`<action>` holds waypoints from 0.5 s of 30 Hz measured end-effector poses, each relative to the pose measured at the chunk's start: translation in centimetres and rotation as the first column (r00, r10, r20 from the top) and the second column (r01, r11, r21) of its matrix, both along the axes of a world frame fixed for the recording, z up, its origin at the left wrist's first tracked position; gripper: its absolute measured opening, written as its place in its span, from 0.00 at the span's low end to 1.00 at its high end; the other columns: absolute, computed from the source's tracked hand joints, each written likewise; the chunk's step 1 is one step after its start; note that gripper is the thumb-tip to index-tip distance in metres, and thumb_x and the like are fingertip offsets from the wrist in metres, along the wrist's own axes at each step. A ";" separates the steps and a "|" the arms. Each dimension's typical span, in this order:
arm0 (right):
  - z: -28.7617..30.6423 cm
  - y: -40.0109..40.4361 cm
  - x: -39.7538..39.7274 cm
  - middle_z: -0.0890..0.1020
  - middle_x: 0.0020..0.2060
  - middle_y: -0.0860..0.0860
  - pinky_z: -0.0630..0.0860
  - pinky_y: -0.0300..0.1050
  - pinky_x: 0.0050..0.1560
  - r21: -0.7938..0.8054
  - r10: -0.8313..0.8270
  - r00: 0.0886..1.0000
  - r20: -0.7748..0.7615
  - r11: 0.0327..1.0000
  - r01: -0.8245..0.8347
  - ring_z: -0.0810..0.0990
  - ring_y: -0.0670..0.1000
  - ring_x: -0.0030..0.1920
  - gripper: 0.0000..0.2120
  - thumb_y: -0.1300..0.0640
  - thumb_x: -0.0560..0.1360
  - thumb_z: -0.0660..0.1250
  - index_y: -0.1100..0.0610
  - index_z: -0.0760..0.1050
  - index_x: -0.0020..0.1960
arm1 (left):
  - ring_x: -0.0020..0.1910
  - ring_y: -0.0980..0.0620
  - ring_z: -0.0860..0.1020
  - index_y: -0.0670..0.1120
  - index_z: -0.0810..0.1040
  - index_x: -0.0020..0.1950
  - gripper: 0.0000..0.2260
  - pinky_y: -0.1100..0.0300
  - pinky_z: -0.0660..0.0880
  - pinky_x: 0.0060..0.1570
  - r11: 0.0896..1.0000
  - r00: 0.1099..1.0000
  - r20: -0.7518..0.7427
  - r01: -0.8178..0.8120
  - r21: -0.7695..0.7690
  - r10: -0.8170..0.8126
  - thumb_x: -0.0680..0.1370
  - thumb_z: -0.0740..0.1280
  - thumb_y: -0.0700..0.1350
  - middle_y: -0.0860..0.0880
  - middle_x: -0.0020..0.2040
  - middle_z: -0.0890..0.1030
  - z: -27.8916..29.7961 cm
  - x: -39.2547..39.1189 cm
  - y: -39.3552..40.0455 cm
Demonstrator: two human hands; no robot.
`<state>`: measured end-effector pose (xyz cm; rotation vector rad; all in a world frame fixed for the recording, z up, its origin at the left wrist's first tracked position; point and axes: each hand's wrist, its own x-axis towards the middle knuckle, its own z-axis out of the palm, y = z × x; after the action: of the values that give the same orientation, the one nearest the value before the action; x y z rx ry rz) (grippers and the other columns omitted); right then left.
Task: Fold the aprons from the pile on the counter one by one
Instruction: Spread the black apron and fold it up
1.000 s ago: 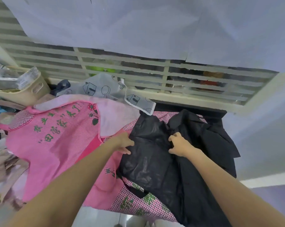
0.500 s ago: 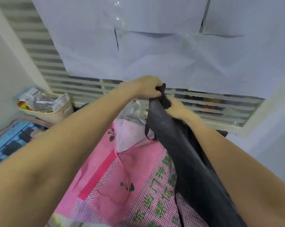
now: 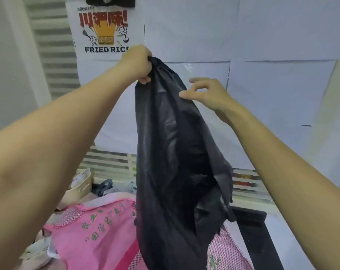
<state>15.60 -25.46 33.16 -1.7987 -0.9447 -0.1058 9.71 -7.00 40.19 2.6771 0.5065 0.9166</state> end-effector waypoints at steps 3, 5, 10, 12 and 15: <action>0.9 1.0 -0.3 0.73 0.64 0.53 0.70 0.34 0.54 0.068 0.087 0.991 -0.103 0.994 -0.080 0.73 0.37 0.57 0.16 0.52 0.70 0.74 0.55 0.75 0.55 | 0.17 0.60 0.75 0.42 0.73 0.54 0.13 0.72 0.72 0.22 0.981 0.992 0.049 0.119 -0.152 -0.113 0.77 0.51 0.33 0.46 0.27 0.78 0.6 -1.0 -0.8; 0.5 2.2 -0.3 0.71 0.63 0.52 0.76 0.45 0.55 0.082 0.147 0.966 -0.215 0.988 -0.132 0.75 0.48 0.59 0.27 0.54 0.70 0.75 0.53 0.66 0.63 | 0.19 0.58 0.76 0.39 0.74 0.59 0.15 0.67 0.77 0.27 0.962 0.983 0.089 0.176 -0.206 -0.161 0.78 0.52 0.33 0.44 0.30 0.78 0.7 -1.4 -1.3; -1.5 3.4 -0.5 0.80 0.36 0.56 0.62 0.39 0.26 -0.212 0.097 0.981 -0.170 0.968 -0.133 0.69 0.49 0.26 0.07 0.67 0.73 0.67 0.62 0.74 0.51 | 0.18 0.60 0.75 0.39 0.74 0.55 0.13 0.68 0.74 0.23 0.986 0.991 0.096 0.104 -0.130 -0.092 0.79 0.52 0.35 0.49 0.22 0.77 1.1 -2.0 0.2; -1.7 2.6 0.7 0.79 0.28 0.53 0.61 0.36 0.24 -0.162 0.024 0.977 -0.212 0.985 -0.060 0.66 0.47 0.23 0.04 0.66 0.74 0.65 0.61 0.76 0.41 | 0.16 0.61 0.73 0.38 0.75 0.53 0.13 0.67 0.75 0.30 0.995 0.998 0.044 0.045 -0.091 -0.041 0.78 0.51 0.34 0.51 0.18 0.75 0.9 -2.3 1.6; -0.5 1.3 2.2 0.74 0.24 0.50 0.63 0.33 0.21 0.040 -0.046 0.940 -0.338 0.997 0.063 0.67 0.45 0.21 0.07 0.63 0.76 0.64 0.57 0.74 0.39 | 0.15 0.61 0.72 0.39 0.74 0.48 0.11 0.69 0.72 0.29 0.999 0.996 -0.086 -0.036 -0.033 0.033 0.79 0.53 0.36 0.52 0.16 0.73 0.3 -2.6 3.0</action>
<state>17.76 -24.13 32.62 -1.7266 -0.6420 0.1397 7.12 -3.97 40.49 2.6934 0.5838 0.7983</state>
